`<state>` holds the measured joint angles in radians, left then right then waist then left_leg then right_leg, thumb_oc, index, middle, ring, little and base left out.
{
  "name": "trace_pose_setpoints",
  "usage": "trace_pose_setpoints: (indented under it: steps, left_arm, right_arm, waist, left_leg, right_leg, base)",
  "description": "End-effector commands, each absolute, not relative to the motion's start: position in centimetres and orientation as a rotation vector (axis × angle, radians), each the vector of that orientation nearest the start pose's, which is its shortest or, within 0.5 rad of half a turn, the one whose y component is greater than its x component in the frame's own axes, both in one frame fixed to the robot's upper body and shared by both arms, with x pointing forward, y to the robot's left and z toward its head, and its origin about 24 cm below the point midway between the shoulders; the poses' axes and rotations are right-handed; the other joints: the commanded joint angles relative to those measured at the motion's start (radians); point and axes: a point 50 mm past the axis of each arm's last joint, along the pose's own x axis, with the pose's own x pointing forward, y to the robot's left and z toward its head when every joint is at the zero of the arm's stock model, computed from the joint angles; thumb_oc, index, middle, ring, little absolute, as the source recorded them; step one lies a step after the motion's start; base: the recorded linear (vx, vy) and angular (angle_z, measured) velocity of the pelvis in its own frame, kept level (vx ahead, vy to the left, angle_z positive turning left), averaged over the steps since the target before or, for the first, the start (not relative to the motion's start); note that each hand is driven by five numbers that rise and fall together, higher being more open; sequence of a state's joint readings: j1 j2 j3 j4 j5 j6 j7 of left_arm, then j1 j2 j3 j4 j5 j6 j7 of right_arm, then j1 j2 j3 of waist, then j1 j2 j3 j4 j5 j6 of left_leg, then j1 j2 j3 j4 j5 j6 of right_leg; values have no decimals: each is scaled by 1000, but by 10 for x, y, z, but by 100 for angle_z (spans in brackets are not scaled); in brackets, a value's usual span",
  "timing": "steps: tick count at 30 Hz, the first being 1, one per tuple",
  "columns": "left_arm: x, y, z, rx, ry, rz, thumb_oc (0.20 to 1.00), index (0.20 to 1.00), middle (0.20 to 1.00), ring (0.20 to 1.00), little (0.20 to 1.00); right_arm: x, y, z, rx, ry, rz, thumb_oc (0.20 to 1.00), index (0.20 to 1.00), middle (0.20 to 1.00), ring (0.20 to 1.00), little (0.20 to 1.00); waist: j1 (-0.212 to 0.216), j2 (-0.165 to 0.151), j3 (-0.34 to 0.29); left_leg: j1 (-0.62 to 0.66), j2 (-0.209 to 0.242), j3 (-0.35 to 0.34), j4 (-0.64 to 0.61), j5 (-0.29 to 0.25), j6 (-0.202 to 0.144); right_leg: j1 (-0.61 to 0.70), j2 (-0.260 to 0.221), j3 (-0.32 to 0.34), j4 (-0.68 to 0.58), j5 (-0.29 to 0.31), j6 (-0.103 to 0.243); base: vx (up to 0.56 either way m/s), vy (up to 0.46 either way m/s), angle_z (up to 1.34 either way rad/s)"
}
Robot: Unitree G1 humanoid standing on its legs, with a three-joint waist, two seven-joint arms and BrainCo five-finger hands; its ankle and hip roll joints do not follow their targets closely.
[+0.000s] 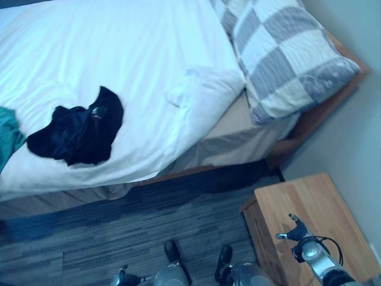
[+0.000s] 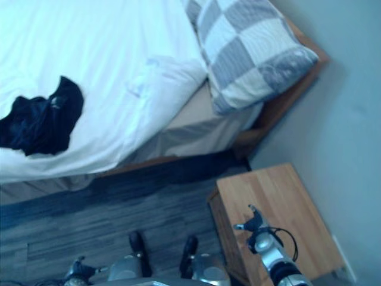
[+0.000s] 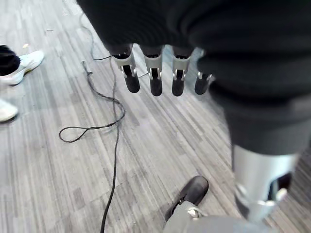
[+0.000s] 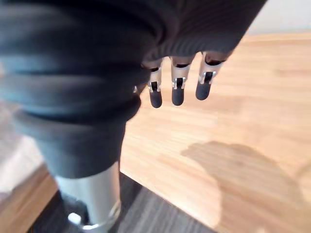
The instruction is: Tidy up the quilt and then pick up the clothes from the bed and put them into the laundry hamper.
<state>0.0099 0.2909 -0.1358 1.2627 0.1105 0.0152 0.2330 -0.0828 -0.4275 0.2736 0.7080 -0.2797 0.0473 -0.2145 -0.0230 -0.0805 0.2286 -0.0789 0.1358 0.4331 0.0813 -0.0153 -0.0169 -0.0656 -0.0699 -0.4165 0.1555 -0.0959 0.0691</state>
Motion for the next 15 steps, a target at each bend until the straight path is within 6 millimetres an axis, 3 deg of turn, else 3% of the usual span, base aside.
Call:
trace_pose_setpoints:
  steps: [1,3,4,5,6,9,10,11,12,14,15]
  left_arm:
    - [90,299,-140,692,1219,248,1000,1000,1000,1000,1000]
    - [94,301,-138,703,1205,246,1000,1000,1000,1000,1000]
    - [94,301,-138,702,1205,245,1000,1000,1000,1000,1000]
    - [102,300,-136,704,1176,234,1000,1000,1000,1000,1000]
    - [105,300,-135,715,1167,224,1000,1000,1000,1000,1000]
    - [115,303,-131,772,1137,187,1000,1000,1000,1000,1000]
    - [115,303,-131,772,1137,187,1000,1000,1000,1000,1000]
    - [117,305,-129,779,1135,193,1000,1000,1000,1000,1000]
    - [121,306,-127,782,1125,201,1000,1000,1000,1000,1000]
    - [128,304,-125,776,1096,202,1000,1000,1000,1000,1000]
    - [140,298,-124,774,1051,189,1000,1000,1000,1000,1000]
  right_arm:
    - [252,-238,-17,-948,274,-31,1000,1000,1000,1000,1000]
    - [271,-234,18,-969,111,-72,1000,1000,1000,1000,1000]
    - [271,-234,18,-970,111,-72,1000,1000,1000,1000,1000]
    - [283,-239,51,-997,-17,-133,1000,1000,1000,1000,1000]
    - [289,-240,71,-1020,-92,-161,1000,1000,1000,1000,1000]
    - [298,-243,104,-1072,-205,-200,1000,1000,1000,1000,1000]
    - [298,-243,104,-1072,-205,-200,1000,1000,1000,1000,1000]
    - [312,-227,128,-1071,-309,-196,1000,1000,1000,1000,1000]
    - [319,-223,145,-1090,-365,-203,1000,1000,1000,1000,1000]
    - [333,-210,172,-1110,-457,-196,1000,1000,1000,1000,1000]
    - [347,-195,199,-1126,-538,-186,1000,1000,1000,1000,1000]
  waist:
    - [-40,-9,54]
    - [-47,-1,67]
    - [-47,0,69]
    - [-53,8,75]
    - [-63,5,75]
    - [-62,-7,62]
    - [-62,-7,61]
    - [-41,-17,61]
    - [-37,-15,65]
    - [-19,-1,75]
    - [-9,13,98]
  left_leg:
    - [97,-54,-14,-118,-39,10]
    - [139,-58,-41,-151,-41,14]
    - [141,-58,-42,-153,-40,14]
    - [138,-51,-67,-157,-20,5]
    - [143,-59,-98,-160,-24,-1]
    - [153,-71,-161,-167,-39,-13]
    - [152,-71,-161,-167,-39,-13]
    - [158,-76,-160,-160,-44,-15]
    - [155,-73,-160,-157,-43,-19]
    - [137,-66,-164,-145,-38,-26]
    - [105,-59,-173,-136,-28,-34]
  right_leg:
    - [-54,-195,257,350,81,151]
    - [-104,-145,297,369,49,136]
    - [-102,-144,296,369,48,136]
    - [-110,-75,327,243,6,109]
    - [-112,-54,373,127,4,103]
    - [-78,-61,447,-103,47,104]
    - [-79,-61,448,-104,48,104]
    - [-74,-69,435,-97,75,108]
    - [-78,-59,446,-100,86,104]
    - [-92,-55,430,-106,96,98]
    - [-117,-48,430,-100,98,89]
  base:
    - [164,135,22]
    - [174,66,63]
    - [175,-56,79]
    - [204,-125,66]
    - [264,-153,61]
    - [235,-127,109]
    - [168,-146,110]
    - [134,-179,77]
    - [164,-235,40]
    - [38,-162,-15]
    - [-20,-104,-17]
